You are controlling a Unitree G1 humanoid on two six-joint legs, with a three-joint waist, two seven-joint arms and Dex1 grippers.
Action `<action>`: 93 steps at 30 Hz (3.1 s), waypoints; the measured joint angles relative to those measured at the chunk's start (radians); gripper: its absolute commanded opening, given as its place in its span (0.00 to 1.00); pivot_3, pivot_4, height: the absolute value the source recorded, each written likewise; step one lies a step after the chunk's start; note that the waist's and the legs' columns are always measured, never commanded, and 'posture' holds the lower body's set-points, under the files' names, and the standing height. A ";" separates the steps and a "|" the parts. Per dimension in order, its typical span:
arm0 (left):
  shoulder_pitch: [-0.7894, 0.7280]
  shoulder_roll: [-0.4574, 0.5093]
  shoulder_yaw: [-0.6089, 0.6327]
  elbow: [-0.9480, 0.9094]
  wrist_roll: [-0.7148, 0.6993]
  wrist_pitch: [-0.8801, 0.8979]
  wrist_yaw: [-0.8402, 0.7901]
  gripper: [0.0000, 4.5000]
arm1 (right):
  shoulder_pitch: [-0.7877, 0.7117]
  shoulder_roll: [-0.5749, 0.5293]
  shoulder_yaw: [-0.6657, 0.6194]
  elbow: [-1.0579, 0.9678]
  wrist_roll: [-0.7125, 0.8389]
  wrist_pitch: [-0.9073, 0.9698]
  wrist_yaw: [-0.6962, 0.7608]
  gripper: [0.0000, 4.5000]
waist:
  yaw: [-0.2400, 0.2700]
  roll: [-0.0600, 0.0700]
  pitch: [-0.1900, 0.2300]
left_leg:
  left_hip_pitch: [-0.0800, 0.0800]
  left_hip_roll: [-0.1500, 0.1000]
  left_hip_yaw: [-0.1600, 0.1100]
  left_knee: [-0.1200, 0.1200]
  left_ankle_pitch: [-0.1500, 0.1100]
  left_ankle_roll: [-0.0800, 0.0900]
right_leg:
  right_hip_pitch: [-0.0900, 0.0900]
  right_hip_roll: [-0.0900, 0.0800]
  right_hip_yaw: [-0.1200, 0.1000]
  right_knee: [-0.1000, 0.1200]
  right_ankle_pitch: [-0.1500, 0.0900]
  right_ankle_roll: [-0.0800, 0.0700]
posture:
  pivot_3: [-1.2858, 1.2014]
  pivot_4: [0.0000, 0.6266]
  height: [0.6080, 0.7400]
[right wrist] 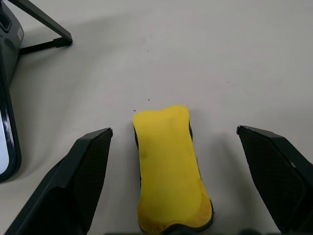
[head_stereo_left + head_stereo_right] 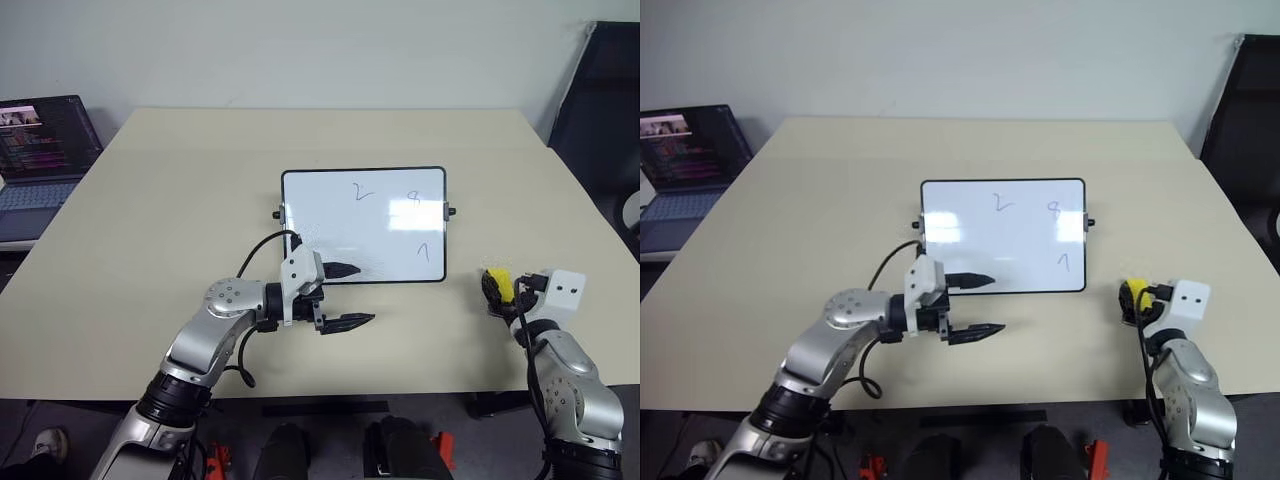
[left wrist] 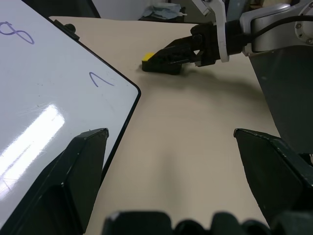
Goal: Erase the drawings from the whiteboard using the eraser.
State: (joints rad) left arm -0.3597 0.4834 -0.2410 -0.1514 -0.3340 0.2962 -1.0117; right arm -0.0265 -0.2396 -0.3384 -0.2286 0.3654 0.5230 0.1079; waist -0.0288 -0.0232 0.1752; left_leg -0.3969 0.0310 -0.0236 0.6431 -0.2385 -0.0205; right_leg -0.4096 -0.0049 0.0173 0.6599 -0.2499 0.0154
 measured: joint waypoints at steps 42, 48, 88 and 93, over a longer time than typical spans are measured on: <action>-0.120 -0.049 -0.008 0.244 0.265 -0.213 0.154 1.00 | 0.049 -0.030 0.202 -0.190 -0.124 -0.147 0.081 0.25 | 0.001 0.000 0.000 | -0.001 0.000 0.000 0.000 0.000 0.000 | -0.001 0.000 -0.001 0.000 0.000 0.001 | 0.52 0.24 1.00; -0.151 -0.065 -0.008 0.281 0.275 -0.240 0.151 1.00 | 0.040 -0.071 0.260 -0.220 -0.169 -0.215 0.149 0.25 | 0.001 0.000 0.000 | 0.000 0.000 0.000 0.001 0.000 0.000 | -0.001 0.000 -0.001 0.002 0.000 0.001 | 0.52 0.24 1.00; -0.156 -0.057 -0.008 0.274 0.279 -0.232 0.137 1.00 | -0.134 -0.095 0.363 0.006 -0.273 -0.138 0.234 0.25 | 0.001 -0.001 0.000 | 0.002 0.000 0.000 0.002 0.000 0.000 | 0.002 0.000 -0.001 0.003 0.001 0.001 | 0.52 0.24 1.00; -0.156 -0.059 -0.008 0.275 0.279 -0.233 0.136 1.00 | -0.127 -0.111 0.356 0.001 -0.276 -0.138 0.219 0.25 | 0.001 -0.001 0.000 | 0.002 -0.001 0.000 0.002 0.000 0.000 | 0.002 0.000 -0.001 0.003 0.001 0.001 | 0.52 0.24 1.00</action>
State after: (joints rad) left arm -0.5156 0.4245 -0.2489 0.1233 -0.0548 0.0635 -0.8753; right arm -0.1534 -0.3506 0.0176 -0.2274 0.0898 0.3848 0.3266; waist -0.0280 -0.0239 0.1754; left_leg -0.3946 0.0305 -0.0233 0.6452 -0.2383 -0.0205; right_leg -0.4080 -0.0046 0.0166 0.6629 -0.2492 0.0168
